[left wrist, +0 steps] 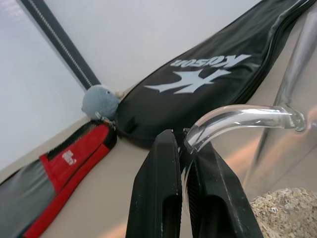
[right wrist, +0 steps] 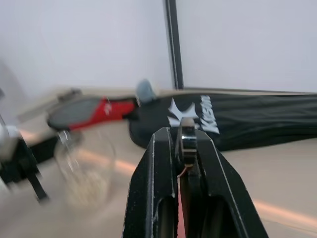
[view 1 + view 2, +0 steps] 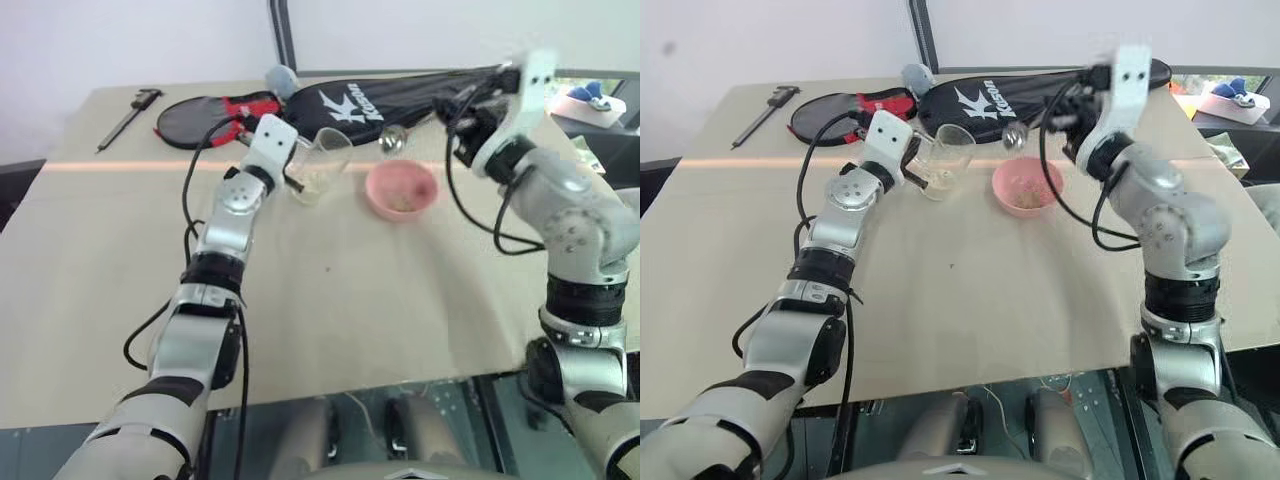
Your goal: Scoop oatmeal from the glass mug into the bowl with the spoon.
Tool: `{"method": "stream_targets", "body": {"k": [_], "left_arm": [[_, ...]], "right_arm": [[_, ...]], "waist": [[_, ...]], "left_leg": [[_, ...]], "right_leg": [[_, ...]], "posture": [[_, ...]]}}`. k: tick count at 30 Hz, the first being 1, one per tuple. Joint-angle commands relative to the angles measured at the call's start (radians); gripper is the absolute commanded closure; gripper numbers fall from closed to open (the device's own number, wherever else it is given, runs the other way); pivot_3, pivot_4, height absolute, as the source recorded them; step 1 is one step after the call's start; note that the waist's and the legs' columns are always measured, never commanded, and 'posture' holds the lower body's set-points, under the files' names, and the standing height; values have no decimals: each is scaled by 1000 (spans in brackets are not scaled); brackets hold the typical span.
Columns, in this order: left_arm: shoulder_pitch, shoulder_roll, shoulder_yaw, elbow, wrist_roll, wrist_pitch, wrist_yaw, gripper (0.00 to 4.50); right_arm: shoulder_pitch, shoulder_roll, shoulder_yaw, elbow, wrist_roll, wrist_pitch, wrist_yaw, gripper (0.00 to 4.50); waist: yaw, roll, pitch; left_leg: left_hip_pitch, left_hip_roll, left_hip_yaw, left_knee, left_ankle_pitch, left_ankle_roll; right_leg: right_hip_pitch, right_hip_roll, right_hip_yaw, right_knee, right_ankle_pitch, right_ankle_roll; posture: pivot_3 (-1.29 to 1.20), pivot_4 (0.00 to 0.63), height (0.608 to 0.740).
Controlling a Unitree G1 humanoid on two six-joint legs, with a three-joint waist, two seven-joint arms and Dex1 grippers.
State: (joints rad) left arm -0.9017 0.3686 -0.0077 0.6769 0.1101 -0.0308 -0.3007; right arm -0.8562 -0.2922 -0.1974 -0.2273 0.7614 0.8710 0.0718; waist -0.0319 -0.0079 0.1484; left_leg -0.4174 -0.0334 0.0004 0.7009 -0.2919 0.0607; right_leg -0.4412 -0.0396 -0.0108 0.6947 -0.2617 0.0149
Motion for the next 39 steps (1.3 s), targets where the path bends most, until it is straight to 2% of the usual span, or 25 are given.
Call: {"method": "stream_targets", "body": {"k": [1, 8, 14, 17, 21, 24, 27, 32, 36, 39], "left_arm": [[-7, -14, 21, -101, -37, -4, 3, 4440], [47, -42, 26, -219, -75, -28, -7, 4440], [129, -60, 49, -338, -132, -12, -10, 4440], [184, -75, 70, -389, -172, 15, -9, 4500], [241, -80, 105, -408, -220, 47, -13, 4500], [285, -96, 171, -403, -287, 72, 14, 4500], [324, -94, 233, -351, -345, -7, -22, 4500], [371, -79, 329, -279, -396, -115, -36, 4500], [428, -70, 390, -224, -423, -196, -39, 4500], [450, -62, 414, -196, -421, -246, -31, 4500]], "right_arm": [[-43, 54, -27, -55, 87, 60, -52, 4500], [-23, 136, 50, -32, 42, 68, -67, 4500], [-10, 131, 188, 5, -53, 46, 20, 4500], [4, 114, 251, 21, -100, 16, 97, 3520], [18, 79, 229, -12, -114, -3, 148, 1555], [97, -40, 231, -132, -117, -23, 256, 144], [245, -160, 228, -260, -117, -149, 440, 144], [502, -301, 186, -383, -193, -334, 581, 144], [729, -311, 123, -421, -254, -555, 669, 144], [840, -309, 91, -438, -285, -664, 702, 144]], "waist": [[0, 0, 0], [-1, 0, 0], [-8, 0, 0], [-9, 0, 0], [-7, 0, 0], [2, 0, -1], [9, -1, -1], [19, -1, -1], [20, -2, -2], [22, -2, -2]], "left_leg": [[0, 0, 0, 0, 0, 0], [0, -1, 0, 0, 0, 0], [1, -1, 0, 0, 0, 0], [1, -1, 0, 0, 0, 0], [1, -1, 0, 0, 0, 0], [1, -1, -1, 0, 0, 0], [1, -1, -1, 0, 0, 0], [2, 0, -1, 0, 0, 0], [4, 0, -1, 1, 0, 0], [6, 0, -1, 1, 0, 0]], "right_leg": [[0, 0, 0, 0, 0, 0], [0, 0, 0, 0, 0, 0], [0, 0, 0, 0, 0, 0], [0, 0, 0, 0, 0, 0], [0, 0, 0, 0, 0, 0], [1, -1, 0, -1, 0, 0], [1, -1, 0, -2, 0, 0], [2, 0, 0, -1, 0, 0], [5, 0, 0, -2, 0, 0], [7, 0, 0, -3, 0, 0]], "posture": [[0, 150, 740], [0, 150, 740], [0, 150, 740], [0, 150, 740], [0, 150, 740], [0, 150, 740], [0, 150, 740], [0, 150, 740], [0, 150, 740], [0, 150, 740]]}}
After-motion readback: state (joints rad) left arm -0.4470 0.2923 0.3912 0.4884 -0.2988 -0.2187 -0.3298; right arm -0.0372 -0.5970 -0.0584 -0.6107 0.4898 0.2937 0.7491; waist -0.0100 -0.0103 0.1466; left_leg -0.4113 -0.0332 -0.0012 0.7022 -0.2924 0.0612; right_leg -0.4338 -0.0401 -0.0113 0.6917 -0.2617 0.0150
